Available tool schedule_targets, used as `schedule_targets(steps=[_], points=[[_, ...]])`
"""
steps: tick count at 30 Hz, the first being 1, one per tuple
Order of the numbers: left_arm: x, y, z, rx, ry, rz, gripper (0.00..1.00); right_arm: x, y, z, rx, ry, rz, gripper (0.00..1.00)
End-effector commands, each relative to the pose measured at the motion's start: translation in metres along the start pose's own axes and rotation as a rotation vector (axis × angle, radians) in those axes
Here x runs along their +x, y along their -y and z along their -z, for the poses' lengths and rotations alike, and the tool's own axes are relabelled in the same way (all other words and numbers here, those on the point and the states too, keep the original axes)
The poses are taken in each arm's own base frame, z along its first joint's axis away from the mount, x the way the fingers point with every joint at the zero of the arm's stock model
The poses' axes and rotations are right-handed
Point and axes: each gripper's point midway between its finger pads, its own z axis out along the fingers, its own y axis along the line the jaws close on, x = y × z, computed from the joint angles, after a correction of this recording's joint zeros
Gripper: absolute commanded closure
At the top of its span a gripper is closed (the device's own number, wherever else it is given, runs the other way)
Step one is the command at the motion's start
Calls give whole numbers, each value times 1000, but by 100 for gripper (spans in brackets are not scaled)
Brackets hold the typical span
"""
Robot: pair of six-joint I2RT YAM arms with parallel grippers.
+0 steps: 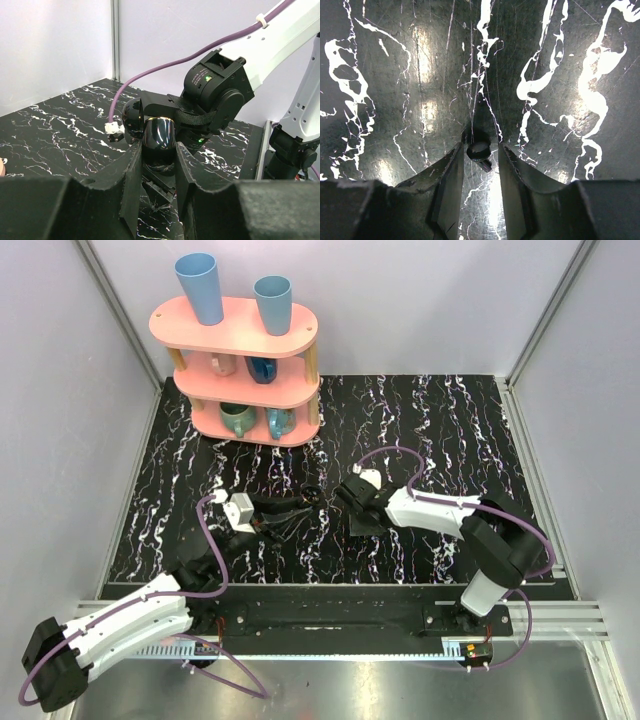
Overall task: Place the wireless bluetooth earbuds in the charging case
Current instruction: Pick up the earbud from the center of the board.
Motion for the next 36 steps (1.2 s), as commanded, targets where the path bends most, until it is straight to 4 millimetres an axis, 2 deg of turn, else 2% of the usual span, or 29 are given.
schedule_targets(steps=[1,7,16,17,22,31,36], points=[[-10,-2,0,-11,42,2,100,-4,-7,1,0,-8,51,60],[-10,-1,0,-10,40,1,100,-5,-9,-3,-1,-5,104,66],[-9,-3,1,-16,37,2,100,-2,-3,-2,16,-5,107,67],[-9,-3,1,-21,37,0,100,-4,-2,0,14,5,94,73],[-8,-2,-1,-14,32,1,100,-11,-6,6,4,28,78,82],[-12,-4,0,-25,40,-3,100,-29,-10,21,-7,103,13,86],[-11,-6,0,-35,37,-1,100,-51,-10,45,-26,202,-78,86]])
